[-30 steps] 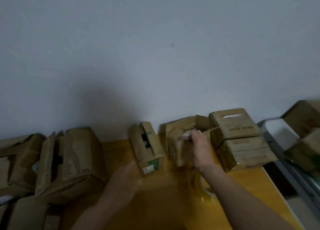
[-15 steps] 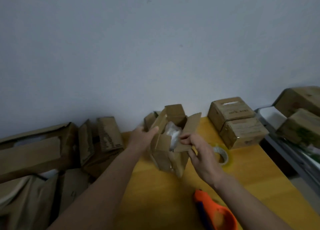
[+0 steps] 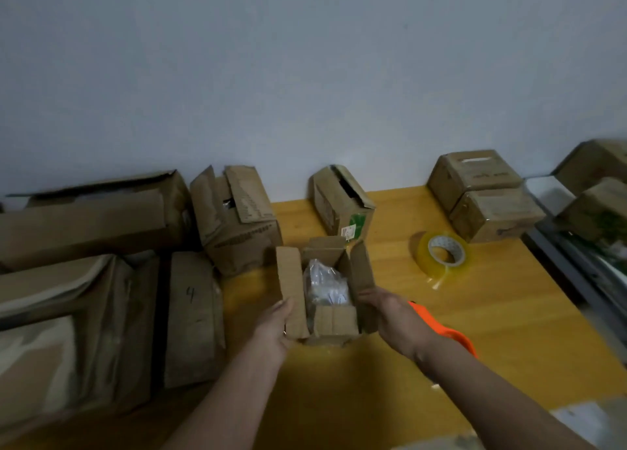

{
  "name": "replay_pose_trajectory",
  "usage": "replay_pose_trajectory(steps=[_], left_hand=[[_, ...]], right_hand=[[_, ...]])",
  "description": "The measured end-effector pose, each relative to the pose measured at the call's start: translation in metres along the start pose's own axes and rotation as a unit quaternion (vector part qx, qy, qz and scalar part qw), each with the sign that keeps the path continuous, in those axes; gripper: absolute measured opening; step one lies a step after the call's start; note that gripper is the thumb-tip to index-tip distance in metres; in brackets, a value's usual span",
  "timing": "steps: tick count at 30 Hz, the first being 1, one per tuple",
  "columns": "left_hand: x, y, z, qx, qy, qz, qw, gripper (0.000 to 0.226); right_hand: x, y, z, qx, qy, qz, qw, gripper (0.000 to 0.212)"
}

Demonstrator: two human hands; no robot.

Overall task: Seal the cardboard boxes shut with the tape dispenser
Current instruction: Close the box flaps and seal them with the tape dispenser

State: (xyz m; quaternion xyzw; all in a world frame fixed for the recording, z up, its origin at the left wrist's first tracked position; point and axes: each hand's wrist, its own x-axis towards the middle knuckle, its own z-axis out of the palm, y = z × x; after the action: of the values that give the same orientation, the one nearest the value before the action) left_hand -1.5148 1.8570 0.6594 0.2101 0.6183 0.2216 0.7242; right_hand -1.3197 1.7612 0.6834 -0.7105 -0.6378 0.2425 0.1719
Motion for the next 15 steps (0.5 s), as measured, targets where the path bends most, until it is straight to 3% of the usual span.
replay_pose_trajectory(steps=[2,3,6,7,9,11,12,15], left_hand=[[0.002,-0.016,-0.005,-0.021,0.001,-0.020,1.000,0.012],[0.005,-0.021,-0.005,-0.011,0.012,-0.002,1.000,0.014],[0.016,-0.021,-0.001,0.177,0.079,0.136,0.972,0.048],[0.017,-0.019,0.002,0.275,0.107,0.184,0.937,0.069],[0.017,-0.010,0.008,0.465,0.157,0.276,0.826,0.110],[0.021,0.001,0.014,0.596,0.150,0.361,0.701,0.135],[0.024,0.008,0.017,0.635,0.132,0.380,0.660,0.139],[0.039,0.028,0.022,0.699,0.084,0.357,0.614,0.139]], right_hand=[[0.000,-0.006,0.015,-0.067,-0.009,0.033,0.997,0.035],[-0.001,-0.009,0.023,-0.137,-0.027,0.047,0.989,0.039],[0.000,-0.019,0.037,-0.331,-0.069,0.032,0.941,0.061],[0.001,-0.024,0.040,-0.359,-0.068,0.021,0.931,0.065],[0.003,-0.030,0.043,-0.366,-0.056,0.017,0.929,0.070],[0.000,-0.032,0.042,-0.320,-0.024,-0.009,0.947,0.065],[-0.004,-0.031,0.043,-0.289,-0.007,-0.033,0.957,0.058],[-0.014,-0.028,0.046,-0.239,0.007,-0.095,0.966,0.046]])
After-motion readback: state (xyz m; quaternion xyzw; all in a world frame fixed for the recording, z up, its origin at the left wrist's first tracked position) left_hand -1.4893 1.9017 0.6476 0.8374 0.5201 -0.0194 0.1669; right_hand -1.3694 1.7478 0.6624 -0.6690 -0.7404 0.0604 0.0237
